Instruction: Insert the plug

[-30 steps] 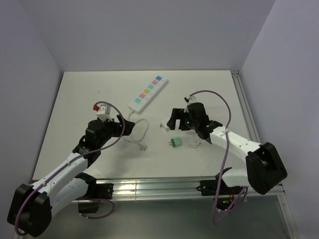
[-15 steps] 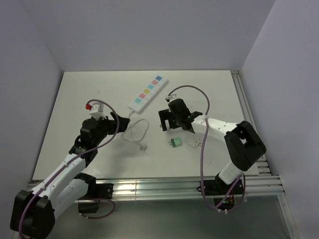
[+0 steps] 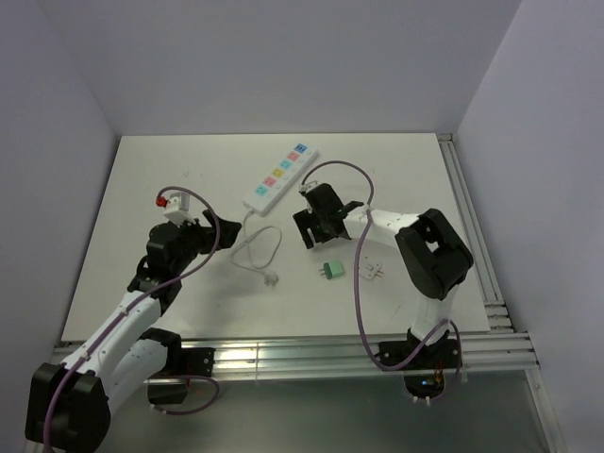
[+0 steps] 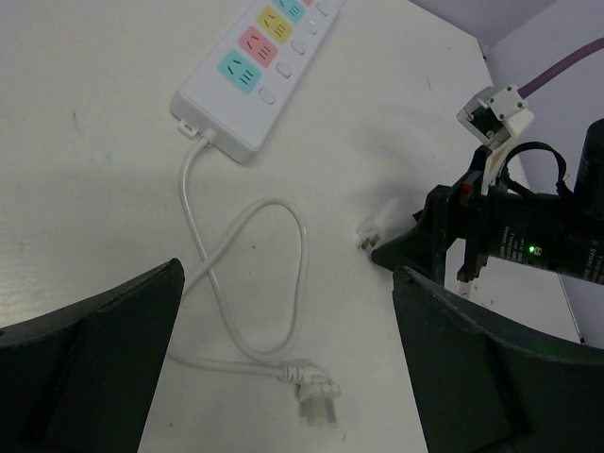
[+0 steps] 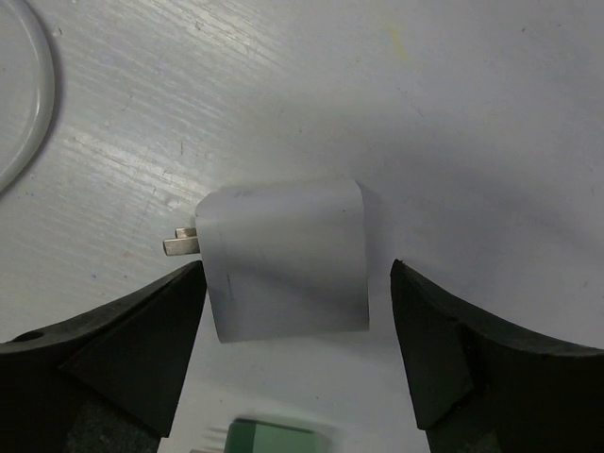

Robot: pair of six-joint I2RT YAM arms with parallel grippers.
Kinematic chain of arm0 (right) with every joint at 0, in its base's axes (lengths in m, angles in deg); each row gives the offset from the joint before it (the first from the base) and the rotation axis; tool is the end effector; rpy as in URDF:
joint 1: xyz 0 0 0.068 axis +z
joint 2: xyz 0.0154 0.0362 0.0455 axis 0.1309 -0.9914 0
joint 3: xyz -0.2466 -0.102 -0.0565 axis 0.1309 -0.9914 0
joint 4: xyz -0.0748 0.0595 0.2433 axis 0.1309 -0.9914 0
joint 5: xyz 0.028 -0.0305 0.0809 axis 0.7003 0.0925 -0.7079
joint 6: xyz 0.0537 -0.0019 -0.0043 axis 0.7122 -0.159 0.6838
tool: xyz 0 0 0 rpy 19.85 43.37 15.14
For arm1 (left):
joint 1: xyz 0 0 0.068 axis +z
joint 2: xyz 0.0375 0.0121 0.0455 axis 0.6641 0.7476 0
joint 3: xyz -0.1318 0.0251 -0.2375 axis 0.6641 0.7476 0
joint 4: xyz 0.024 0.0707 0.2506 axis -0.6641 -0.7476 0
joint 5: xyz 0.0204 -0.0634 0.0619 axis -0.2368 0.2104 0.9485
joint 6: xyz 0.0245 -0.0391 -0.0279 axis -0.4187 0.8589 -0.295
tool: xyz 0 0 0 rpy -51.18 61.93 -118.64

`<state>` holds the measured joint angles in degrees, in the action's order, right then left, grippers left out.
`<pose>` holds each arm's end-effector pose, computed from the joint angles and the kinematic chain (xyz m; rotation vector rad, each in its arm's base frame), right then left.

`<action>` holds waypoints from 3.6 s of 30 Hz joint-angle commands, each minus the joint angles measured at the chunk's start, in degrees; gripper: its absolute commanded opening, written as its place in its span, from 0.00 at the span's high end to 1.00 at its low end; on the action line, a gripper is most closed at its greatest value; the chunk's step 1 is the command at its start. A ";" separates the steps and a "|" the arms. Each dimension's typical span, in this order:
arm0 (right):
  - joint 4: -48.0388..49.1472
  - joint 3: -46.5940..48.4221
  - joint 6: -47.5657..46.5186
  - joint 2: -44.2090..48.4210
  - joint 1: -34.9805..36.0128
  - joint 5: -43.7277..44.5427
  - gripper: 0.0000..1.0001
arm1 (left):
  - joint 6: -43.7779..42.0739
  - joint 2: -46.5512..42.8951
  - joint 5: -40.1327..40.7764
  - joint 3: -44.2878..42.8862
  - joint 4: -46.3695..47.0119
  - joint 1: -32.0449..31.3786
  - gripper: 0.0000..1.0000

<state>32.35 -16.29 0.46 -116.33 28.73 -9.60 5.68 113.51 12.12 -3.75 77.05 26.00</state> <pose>0.3002 0.2162 0.1637 -0.6264 2.4631 0.1850 0.1908 -0.0591 0.2297 -0.2032 1.8745 -0.7650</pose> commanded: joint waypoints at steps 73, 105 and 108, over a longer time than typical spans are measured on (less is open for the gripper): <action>17.47 -10.03 -14.88 24.86 25.89 6.49 0.60 | 12.98 25.67 -41.13 -7.76 20.91 -7.41 0.62; 16.60 -10.12 -11.89 26.97 25.27 3.70 0.45 | 13.15 24.53 -42.43 -5.91 25.18 -7.41 1.00; 12.74 -9.33 -10.05 28.90 24.40 -1.65 0.17 | 14.39 25.05 -43.32 -4.77 29.24 -7.41 1.00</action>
<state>46.38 -28.66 -11.65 -91.17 53.88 -5.19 18.77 138.91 -27.31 -9.06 97.84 18.90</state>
